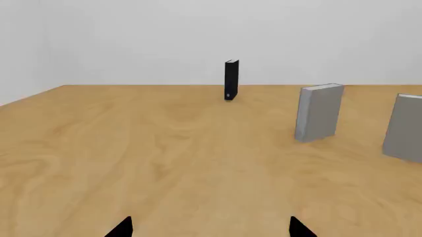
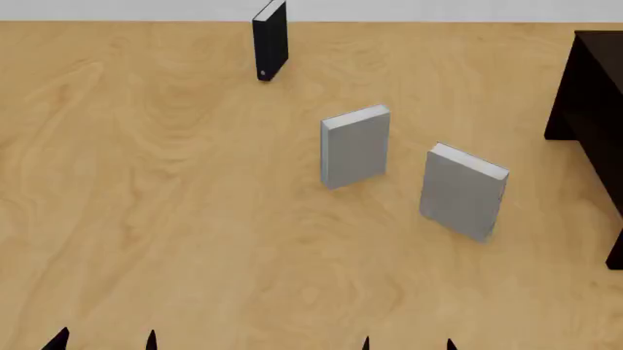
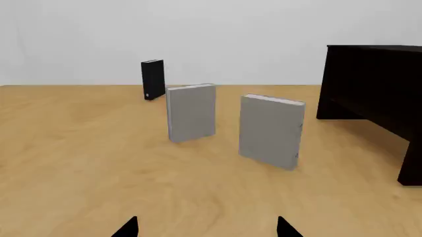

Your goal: Pick up the book on the right and place it on the cabinet shelf.

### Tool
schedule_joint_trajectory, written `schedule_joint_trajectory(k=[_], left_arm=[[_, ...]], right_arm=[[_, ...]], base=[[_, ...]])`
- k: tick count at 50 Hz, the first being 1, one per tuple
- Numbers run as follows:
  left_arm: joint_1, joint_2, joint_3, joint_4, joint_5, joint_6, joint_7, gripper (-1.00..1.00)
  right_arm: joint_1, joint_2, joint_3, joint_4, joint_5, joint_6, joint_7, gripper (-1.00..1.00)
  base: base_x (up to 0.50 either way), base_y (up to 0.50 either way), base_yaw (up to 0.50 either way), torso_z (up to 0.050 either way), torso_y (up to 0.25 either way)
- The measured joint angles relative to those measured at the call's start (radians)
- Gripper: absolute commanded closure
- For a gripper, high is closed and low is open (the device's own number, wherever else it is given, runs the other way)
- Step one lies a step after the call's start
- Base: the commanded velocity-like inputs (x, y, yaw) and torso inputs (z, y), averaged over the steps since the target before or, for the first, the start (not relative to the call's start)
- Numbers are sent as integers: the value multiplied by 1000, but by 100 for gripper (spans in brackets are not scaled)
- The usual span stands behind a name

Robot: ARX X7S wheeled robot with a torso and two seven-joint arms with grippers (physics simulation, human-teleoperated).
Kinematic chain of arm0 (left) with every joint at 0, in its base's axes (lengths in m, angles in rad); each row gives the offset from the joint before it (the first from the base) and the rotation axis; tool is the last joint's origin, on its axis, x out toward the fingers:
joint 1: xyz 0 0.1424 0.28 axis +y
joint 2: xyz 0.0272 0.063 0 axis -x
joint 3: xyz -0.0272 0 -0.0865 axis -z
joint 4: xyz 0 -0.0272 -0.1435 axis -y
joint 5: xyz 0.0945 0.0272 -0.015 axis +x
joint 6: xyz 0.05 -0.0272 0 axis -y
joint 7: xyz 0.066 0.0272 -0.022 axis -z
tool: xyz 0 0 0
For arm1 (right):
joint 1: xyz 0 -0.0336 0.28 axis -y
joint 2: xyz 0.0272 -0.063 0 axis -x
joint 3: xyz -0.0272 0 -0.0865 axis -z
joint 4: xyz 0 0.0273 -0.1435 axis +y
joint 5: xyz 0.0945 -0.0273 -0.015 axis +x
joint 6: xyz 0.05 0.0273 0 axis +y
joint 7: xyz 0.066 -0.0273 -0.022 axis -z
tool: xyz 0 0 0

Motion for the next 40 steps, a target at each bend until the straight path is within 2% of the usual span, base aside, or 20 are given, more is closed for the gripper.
schedule_joint_trajectory(k=[6, 15, 30, 40], left_arm=[[-8, -7, 17, 8, -13, 7, -16, -100], [3, -28, 32, 20, -26, 37, -31, -100], [-95, -56, 65, 253, -65, -160, -68, -100], [-143, -84, 87, 313, -59, -200, -88, -100]], right_arm=[[-10, 16, 2, -10, 17, -13, -3, -100], [-8, 31, -22, -31, 36, 0, 26, -100], [75, 91, -10, -323, 104, 243, 65, -100], [129, 113, -10, -372, 146, 307, 62, -100]], base=[[0, 0, -1, 0, 0], [0, 0, 0, 48, 0], [0, 0, 0, 50, 0], [323, -332, 0, 50, 0]])
